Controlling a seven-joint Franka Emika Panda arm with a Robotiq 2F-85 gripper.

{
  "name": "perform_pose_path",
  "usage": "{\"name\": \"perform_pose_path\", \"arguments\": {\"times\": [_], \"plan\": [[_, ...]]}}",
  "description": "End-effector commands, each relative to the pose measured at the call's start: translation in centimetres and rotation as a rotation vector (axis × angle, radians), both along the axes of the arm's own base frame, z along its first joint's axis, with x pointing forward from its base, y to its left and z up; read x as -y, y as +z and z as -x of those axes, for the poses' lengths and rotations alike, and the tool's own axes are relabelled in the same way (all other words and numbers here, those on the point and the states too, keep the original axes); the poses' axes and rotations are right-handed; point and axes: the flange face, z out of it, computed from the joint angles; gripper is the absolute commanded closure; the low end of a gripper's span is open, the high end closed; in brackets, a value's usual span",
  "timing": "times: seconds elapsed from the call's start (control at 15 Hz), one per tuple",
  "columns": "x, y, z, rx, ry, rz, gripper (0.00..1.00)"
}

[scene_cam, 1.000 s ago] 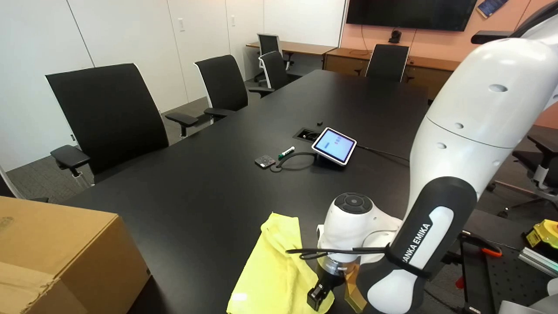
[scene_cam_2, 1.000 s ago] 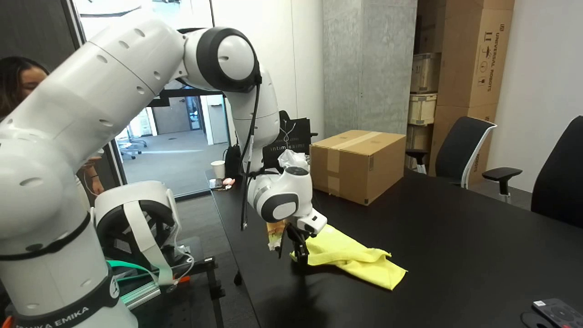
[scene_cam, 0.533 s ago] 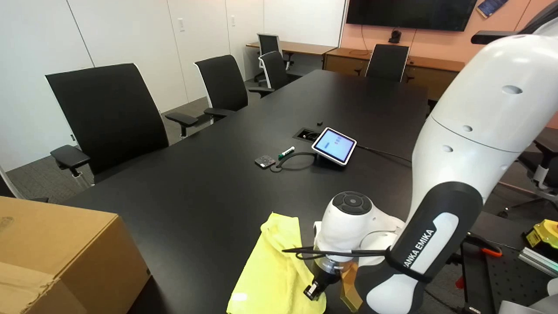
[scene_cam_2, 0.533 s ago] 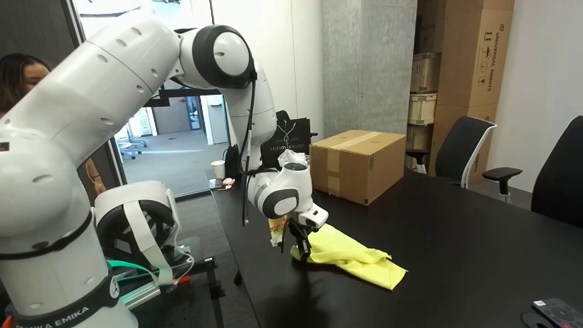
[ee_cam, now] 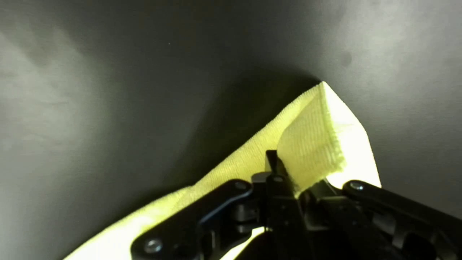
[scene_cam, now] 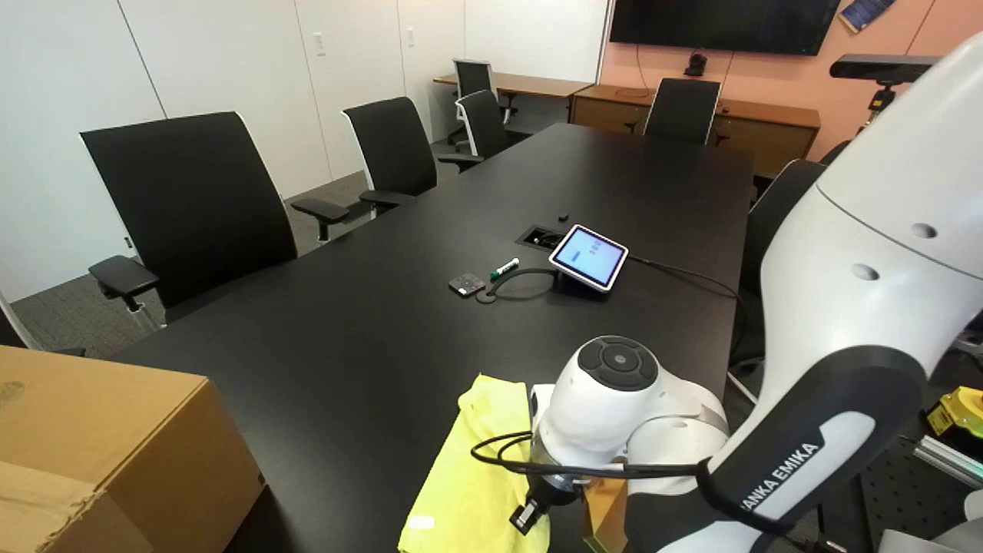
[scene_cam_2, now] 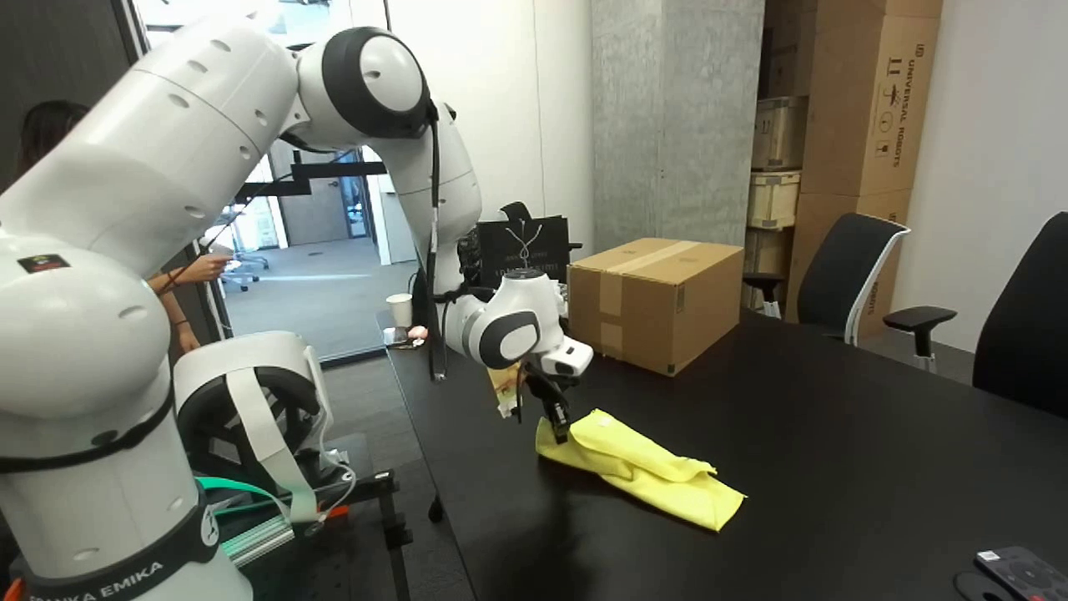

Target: Fold the yellow cloth on the table

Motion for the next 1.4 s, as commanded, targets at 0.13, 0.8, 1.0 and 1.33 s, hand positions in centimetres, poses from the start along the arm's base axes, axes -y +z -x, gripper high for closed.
{"name": "perform_pose_path", "arguments": {"times": [0.13, 0.8, 1.0, 1.33], "plan": [[-5.8, 1.9, -4.1, 0.084, 0.115, 0.028, 0.99], [-10.3, -0.8, -13.1, 0.113, 0.245, 0.097, 0.99], [-10.1, -0.9, -15.5, 0.111, 0.212, 0.098, 0.71], [-10.9, 3.8, -18.3, 0.114, 0.201, 0.033, 0.34]]}}
